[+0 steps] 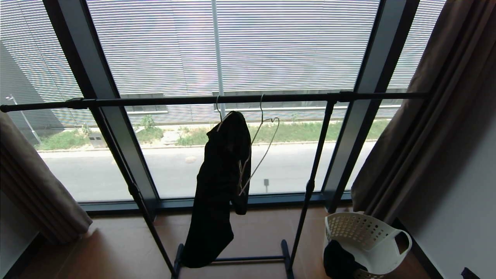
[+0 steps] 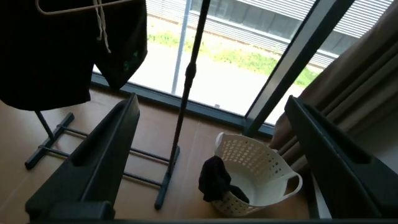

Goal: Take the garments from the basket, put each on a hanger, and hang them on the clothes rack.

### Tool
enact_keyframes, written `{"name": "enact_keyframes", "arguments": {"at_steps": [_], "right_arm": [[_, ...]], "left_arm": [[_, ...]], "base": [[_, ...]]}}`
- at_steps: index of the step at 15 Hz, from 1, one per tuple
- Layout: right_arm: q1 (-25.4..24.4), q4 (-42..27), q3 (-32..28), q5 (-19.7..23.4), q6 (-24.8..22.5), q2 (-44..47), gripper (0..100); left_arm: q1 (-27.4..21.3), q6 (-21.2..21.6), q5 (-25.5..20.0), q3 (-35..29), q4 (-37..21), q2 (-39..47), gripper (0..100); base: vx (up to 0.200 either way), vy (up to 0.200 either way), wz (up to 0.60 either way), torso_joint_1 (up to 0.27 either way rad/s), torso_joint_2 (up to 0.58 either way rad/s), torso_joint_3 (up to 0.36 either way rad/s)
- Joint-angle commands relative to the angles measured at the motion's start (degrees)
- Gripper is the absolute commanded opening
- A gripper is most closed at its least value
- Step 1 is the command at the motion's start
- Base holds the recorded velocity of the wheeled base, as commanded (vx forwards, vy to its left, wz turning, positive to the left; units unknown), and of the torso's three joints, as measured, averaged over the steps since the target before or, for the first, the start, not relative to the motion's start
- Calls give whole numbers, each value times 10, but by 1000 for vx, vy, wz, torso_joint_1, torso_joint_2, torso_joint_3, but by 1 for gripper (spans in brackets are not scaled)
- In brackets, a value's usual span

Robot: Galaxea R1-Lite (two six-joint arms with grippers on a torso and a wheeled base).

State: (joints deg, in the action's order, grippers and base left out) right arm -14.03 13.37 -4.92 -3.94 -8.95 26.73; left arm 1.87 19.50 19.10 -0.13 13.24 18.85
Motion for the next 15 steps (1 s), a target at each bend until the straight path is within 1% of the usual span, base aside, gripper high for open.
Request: {"name": "enact_keyframes", "arguments": {"at_steps": [1,2,3,4,5,6,7,8,10,11,12,13,14,15], "right_arm": [[54,-35,18,1,0,-88,100],[77,-63,20,1,0,-120,100],[97,-91,26,2,0,-156,100],[107,-106,39,3,1,-186,100],[110,-120,47,8,5,-210,100],[115,-124,45,9,24,-224,100],[126,-126,44,10,55,-227,100],[139,-125,44,9,62,-227,100],[157,-124,45,4,60,-230,100],[156,-124,45,-4,60,-230,100],[156,-124,45,-19,66,-230,100],[156,-123,45,-24,70,-230,100],[156,-125,46,-21,95,-230,100],[145,-137,47,8,101,-241,100]], "left_arm": [[26,-4,-56,-1,-97,-132,100],[21,-45,-87,-2,-105,-131,100],[13,-77,-146,-4,-124,-133,100],[13,-92,-177,-9,-154,-135,100],[13,-118,-205,-11,-159,-135,100],[13,-136,-234,-7,-163,-135,100],[13,-150,-255,-8,-163,-129,100],[3,-152,-256,-8,-163,-126,100],[-22,-146,-255,-7,-164,-138,100],[-15,-145,-254,-7,-164,-166,100],[-17,-144,-240,-5,-160,-183,100],[-17,-144,-224,-4,-160,-185,100],[-17,-163,-195,-4,-160,-185,100],[-17,-163,-195,-4,-159,-185,100]], "base": [[0,0,0,0,0,0],[0,0,0,0,0,0],[0,0,0,0,0,0],[0,0,0,0,0,0],[0,0,0,0,0,0],[0,0,0,0,0,0],[0,0,0,0,0,0],[0,0,0,0,0,0],[0,0,0,0,0,0],[0,0,0,0,0,0],[0,0,0,0,0,0],[0,0,0,0,0,0],[0,0,0,0,0,0],[0,0,0,0,0,0]]}}
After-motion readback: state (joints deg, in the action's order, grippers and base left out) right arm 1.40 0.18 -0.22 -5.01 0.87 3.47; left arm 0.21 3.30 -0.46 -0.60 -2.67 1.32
